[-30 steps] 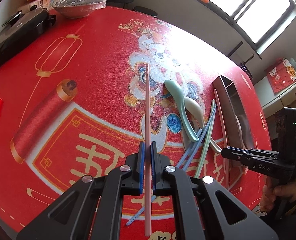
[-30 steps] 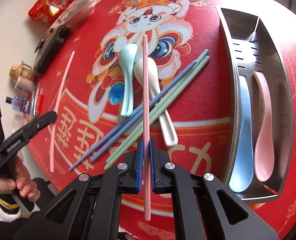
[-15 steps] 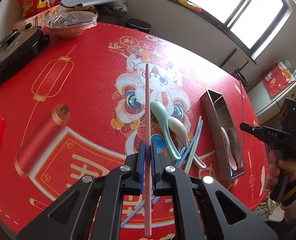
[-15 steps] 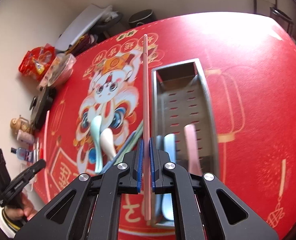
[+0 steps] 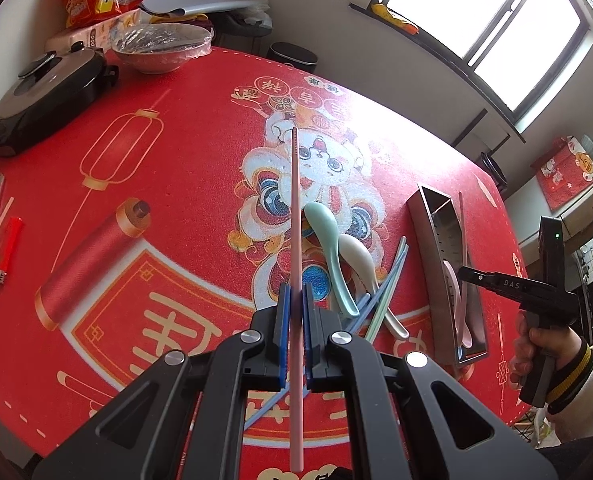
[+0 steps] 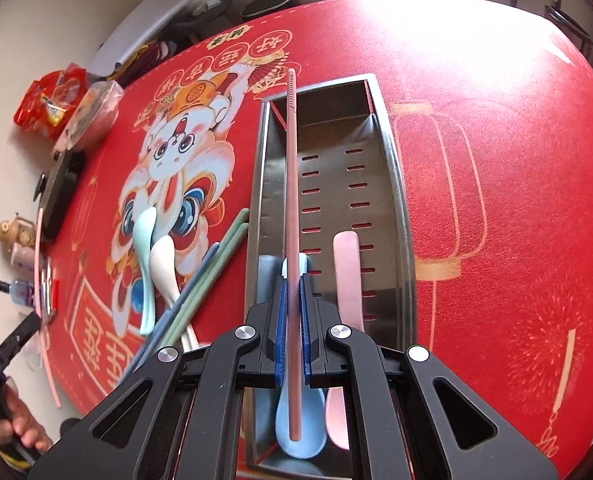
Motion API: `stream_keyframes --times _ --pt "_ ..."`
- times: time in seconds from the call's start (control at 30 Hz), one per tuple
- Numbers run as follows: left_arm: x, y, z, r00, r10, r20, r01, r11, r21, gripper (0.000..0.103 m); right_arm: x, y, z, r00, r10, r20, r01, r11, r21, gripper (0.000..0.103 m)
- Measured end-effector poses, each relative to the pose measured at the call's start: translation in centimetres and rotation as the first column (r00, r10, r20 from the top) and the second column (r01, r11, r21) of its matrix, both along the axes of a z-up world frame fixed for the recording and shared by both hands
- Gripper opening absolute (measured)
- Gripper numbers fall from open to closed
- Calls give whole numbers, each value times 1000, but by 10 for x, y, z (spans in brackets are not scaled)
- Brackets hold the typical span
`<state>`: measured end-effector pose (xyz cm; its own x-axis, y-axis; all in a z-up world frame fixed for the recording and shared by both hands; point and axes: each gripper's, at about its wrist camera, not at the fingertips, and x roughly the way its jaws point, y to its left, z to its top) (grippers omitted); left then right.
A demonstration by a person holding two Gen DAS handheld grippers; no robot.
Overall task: Organize utensils
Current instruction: 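Carry the pink chopstick with the right tool down into the steel tray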
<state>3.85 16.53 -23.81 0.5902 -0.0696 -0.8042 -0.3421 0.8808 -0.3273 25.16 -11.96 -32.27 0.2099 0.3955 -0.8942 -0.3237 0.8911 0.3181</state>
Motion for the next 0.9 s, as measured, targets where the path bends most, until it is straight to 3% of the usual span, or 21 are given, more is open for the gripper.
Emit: stream_keyframes --times 0.23,0.4,0.77,0.9 --pt "-4 -3 -5 1000 23 7 -22 999 -25 6 13 -5 -4 997 74 28 -68 981 -180 6" --pt "-5 -5 -7 1000 22 9 -22 999 -30 6 8 -3 -17 995 101 18 -94 965 -246 6" --pt "-6 -5 -4 1000 12 16 -12 999 -30 6 0 2 -18 999 50 16 -43 954 -296 6" --pt "-2 -8 -2 1000 -5 21 6 1000 -29 6 -2 -3 -11 1000 9 19 -4 965 -260 8"
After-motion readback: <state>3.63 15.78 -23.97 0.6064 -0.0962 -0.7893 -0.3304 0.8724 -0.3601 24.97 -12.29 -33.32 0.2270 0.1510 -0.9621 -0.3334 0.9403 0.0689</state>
